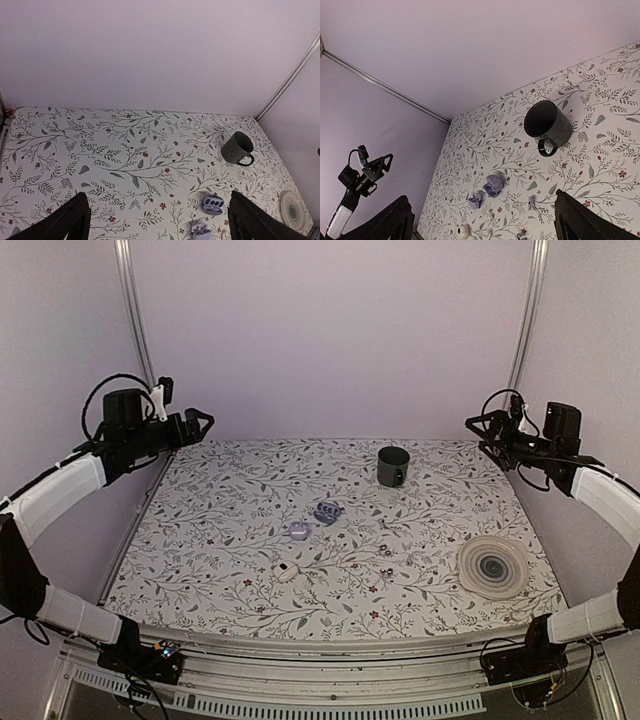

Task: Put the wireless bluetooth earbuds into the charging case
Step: Adjust the charging case at the center of the board.

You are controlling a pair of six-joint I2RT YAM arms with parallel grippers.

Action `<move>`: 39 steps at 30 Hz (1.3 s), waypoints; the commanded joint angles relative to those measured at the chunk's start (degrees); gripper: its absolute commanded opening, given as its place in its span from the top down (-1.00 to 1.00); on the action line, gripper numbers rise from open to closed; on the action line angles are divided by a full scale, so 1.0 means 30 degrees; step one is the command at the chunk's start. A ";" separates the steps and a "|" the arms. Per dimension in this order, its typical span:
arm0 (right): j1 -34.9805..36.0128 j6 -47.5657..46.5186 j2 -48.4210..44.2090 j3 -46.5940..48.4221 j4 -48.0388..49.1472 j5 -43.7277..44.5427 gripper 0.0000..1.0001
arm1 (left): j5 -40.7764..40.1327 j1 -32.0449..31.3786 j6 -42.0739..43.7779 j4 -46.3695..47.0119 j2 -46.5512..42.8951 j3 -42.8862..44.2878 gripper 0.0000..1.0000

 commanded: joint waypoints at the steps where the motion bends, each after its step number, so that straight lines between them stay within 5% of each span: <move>1: 0.1359 -0.2529 -0.1200 0.0472 -0.1602 0.3488 -0.98 | -0.0171 -0.1303 0.0291 -0.0339 0.0341 0.0198 -0.92; 7: 0.5640 -0.5621 -0.1275 0.1659 -0.4779 1.1792 -0.98 | 0.0413 -0.2819 -0.0082 0.0146 0.0406 -0.1502 -0.92; 12: 0.6007 -0.5648 -0.1648 0.0905 -0.5724 1.3910 -0.98 | -0.0808 -0.5053 0.0333 -0.0908 0.0608 -0.2120 -0.92; 24: 0.7843 -0.5466 -0.0081 0.0163 -0.5117 1.1333 -0.81 | -0.1518 -0.9368 -0.1835 -0.2392 0.3859 -0.3661 -0.92; 39: 0.9875 -0.4896 0.2593 0.0483 -0.4527 1.0876 -0.83 | -0.2432 -1.0013 -0.1398 -0.3344 0.9976 0.1319 -0.90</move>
